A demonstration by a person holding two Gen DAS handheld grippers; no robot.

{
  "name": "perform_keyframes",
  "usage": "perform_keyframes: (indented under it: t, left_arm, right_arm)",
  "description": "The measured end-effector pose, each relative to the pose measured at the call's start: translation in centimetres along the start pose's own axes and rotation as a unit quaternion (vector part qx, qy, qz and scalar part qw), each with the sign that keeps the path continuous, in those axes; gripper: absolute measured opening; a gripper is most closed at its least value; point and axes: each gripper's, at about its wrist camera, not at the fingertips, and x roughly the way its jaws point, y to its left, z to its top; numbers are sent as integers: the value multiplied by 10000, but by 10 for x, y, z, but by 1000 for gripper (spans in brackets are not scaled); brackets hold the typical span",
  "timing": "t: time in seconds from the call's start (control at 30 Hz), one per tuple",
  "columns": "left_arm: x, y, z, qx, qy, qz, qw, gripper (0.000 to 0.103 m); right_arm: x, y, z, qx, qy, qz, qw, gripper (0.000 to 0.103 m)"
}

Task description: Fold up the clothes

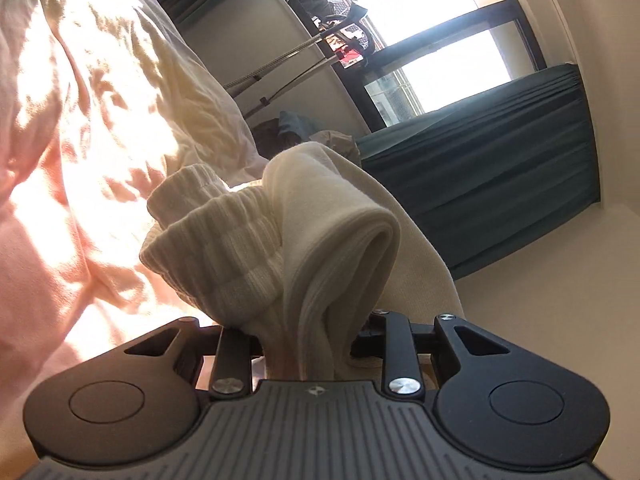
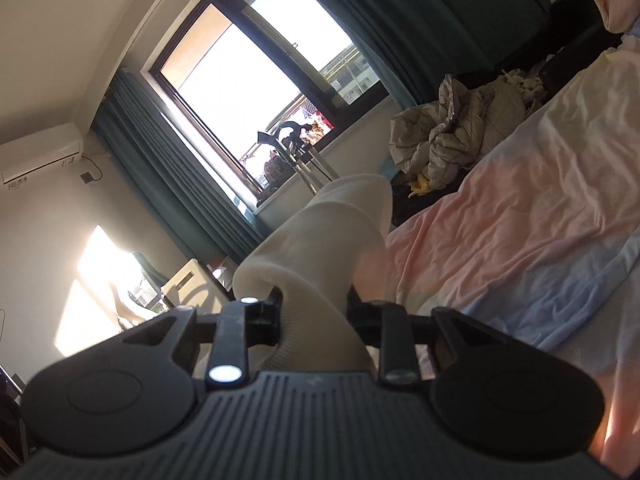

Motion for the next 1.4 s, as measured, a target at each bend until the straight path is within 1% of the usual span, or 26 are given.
perform_keyframes:
  t: [0.1,0.17,0.3,0.4,0.5,0.6,0.67,0.73,0.77,0.83,0.87,0.9,1.0,1.07,1.13,1.17,1.23,1.27,1.3,1.37,1.4]
  left_arm:
    - [28,-31,-30,91,169,-276,9994,32]
    - [52,-49,-50,162,308,-393,9986,32]
    - [107,-75,-91,322,633,-534,9960,32]
    - [152,-86,-119,437,867,-569,9936,32]
    - [198,-84,-149,545,1089,-550,9910,32]
    - [238,-75,-173,690,1255,-471,9886,32]
    - [263,-56,-186,703,1436,-305,9867,31]
    - [285,-35,-196,645,1619,-142,9846,31]
    - [290,-24,-200,592,1652,-159,9844,31]
    - [293,-8,-205,666,1583,-453,9841,32]
    - [294,-2,-207,709,1549,-579,9837,33]
    - [294,-1,-207,774,1527,-625,9832,33]
    - [294,-1,-206,903,1579,-674,9810,34]
    - [291,-4,-204,968,1685,-601,9791,36]
    - [280,-10,-203,1031,1805,-449,9771,41]
    - [275,-13,-201,1096,1860,-373,9757,44]
    - [265,-18,-197,1184,2017,-256,9719,46]
    - [258,-21,-194,1228,2077,-176,9703,49]
    - [251,-23,-191,1295,2114,-101,9687,52]
    - [231,-30,-183,1586,2032,6,9662,68]
    - [223,-33,-179,1730,2014,-9,9641,71]
  right_arm:
    - [-40,-27,35,-46,-324,-169,9993,29]
    - [-63,-45,55,-134,-532,-297,9981,29]
    - [-93,-90,84,-275,-786,-587,9948,30]
    - [-107,-139,98,-271,-899,-827,9921,30]
    - [-113,-192,100,-48,-1018,-1019,9896,30]
    - [-112,-242,92,244,-1084,-1227,9862,30]
    - [-105,-274,78,433,-993,-1454,9834,30]
    - [-99,-303,60,693,-781,-1737,9793,30]
    - [-95,-317,50,862,-616,-1914,9758,30]
    - [-87,-335,27,1160,-322,-2259,9667,32]
    - [-86,-343,17,1307,-313,-2299,9639,34]
    - [-87,-346,13,1379,-365,-2260,9636,34]
    - [-90,-347,10,1446,-442,-2177,9642,35]
    - [-92,-348,9,1490,-494,-2121,9646,36]
    - [-95,-344,12,1556,-498,-2139,9631,41]
    - [-99,-338,15,1545,-534,-2213,9614,45]
    - [-106,-325,21,1430,-614,-2393,9584,47]
    - [-110,-319,24,1366,-651,-2481,9569,50]
    - [-114,-311,27,1266,-694,-2552,9560,51]
    - [-124,-295,35,1014,-788,-2673,9550,51]
    - [-128,-287,39,908,-821,-2703,9550,52]
